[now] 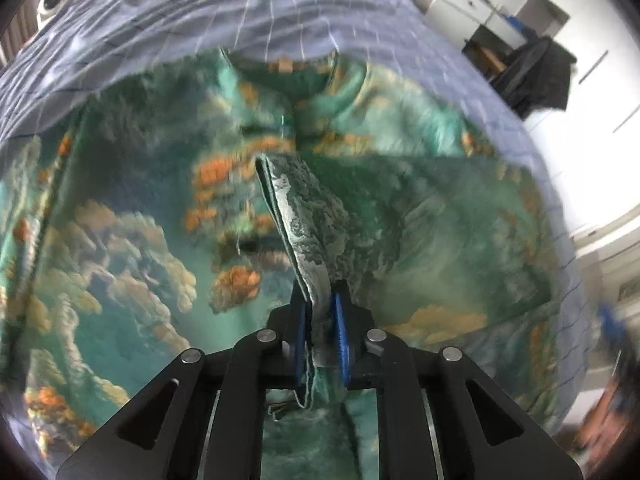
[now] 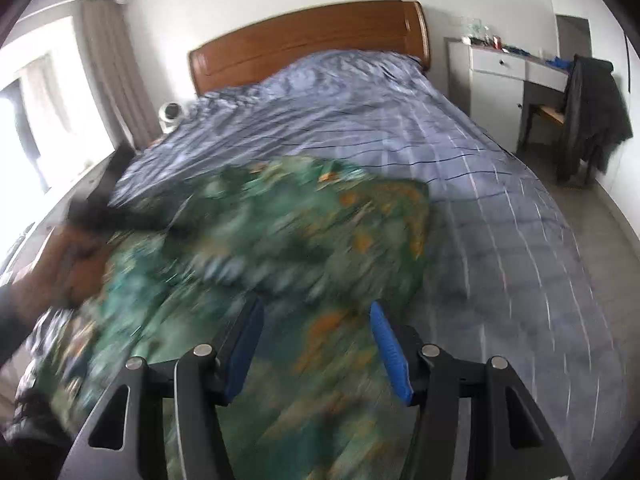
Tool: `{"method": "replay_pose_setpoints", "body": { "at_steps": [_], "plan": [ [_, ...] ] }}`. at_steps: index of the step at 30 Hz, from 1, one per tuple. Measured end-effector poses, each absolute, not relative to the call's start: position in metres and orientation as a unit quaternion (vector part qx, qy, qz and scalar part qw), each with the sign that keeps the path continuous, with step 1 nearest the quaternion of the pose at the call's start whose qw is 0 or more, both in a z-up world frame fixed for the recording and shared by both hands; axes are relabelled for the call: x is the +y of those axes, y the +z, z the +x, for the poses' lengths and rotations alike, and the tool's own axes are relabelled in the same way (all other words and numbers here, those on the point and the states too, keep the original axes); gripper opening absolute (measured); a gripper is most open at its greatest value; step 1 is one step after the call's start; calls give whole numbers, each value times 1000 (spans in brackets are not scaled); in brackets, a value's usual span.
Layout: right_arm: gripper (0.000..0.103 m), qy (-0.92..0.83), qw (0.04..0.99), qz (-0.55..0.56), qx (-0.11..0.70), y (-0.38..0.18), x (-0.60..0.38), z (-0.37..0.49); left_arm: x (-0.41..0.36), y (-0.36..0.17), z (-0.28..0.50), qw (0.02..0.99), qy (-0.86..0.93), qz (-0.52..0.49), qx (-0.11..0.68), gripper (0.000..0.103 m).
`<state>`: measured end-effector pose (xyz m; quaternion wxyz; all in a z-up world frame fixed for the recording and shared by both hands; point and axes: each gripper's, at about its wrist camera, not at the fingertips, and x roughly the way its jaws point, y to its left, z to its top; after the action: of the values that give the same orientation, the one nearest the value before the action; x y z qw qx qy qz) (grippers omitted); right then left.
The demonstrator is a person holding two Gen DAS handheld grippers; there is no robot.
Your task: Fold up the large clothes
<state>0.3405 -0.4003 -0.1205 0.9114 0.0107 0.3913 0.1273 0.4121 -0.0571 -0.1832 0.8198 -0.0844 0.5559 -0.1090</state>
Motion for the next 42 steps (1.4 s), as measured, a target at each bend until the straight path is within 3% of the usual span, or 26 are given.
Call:
{"method": "replay_pose_setpoints", "body": {
  "at_steps": [8, 13, 31, 33, 34, 38, 42],
  "plan": [
    [57, 141, 882, 23, 449, -151, -396, 508, -52, -199, 411, 826, -106, -96, 546, 18],
    [57, 135, 836, 58, 528, -206, -394, 551, -50, -204, 404, 828, -104, -98, 542, 19],
    [57, 161, 837, 110, 512, -203, -422, 406, -59, -208, 410, 829, -86, -78, 547, 20],
    [57, 155, 835, 113, 516, -203, -421, 403, -62, -204, 408, 832, -78, -64, 545, 25],
    [57, 154, 833, 116, 519, -203, -420, 400, -63, -201, 406, 833, -74, -59, 545, 31],
    [57, 138, 819, 99, 548, -203, -412, 380, -60, -187, 386, 846, -66, -52, 527, 69],
    [57, 124, 847, 26, 516, -177, -392, 336, -52, -175, 354, 852, -76, -38, 516, 79]
  ]
}}
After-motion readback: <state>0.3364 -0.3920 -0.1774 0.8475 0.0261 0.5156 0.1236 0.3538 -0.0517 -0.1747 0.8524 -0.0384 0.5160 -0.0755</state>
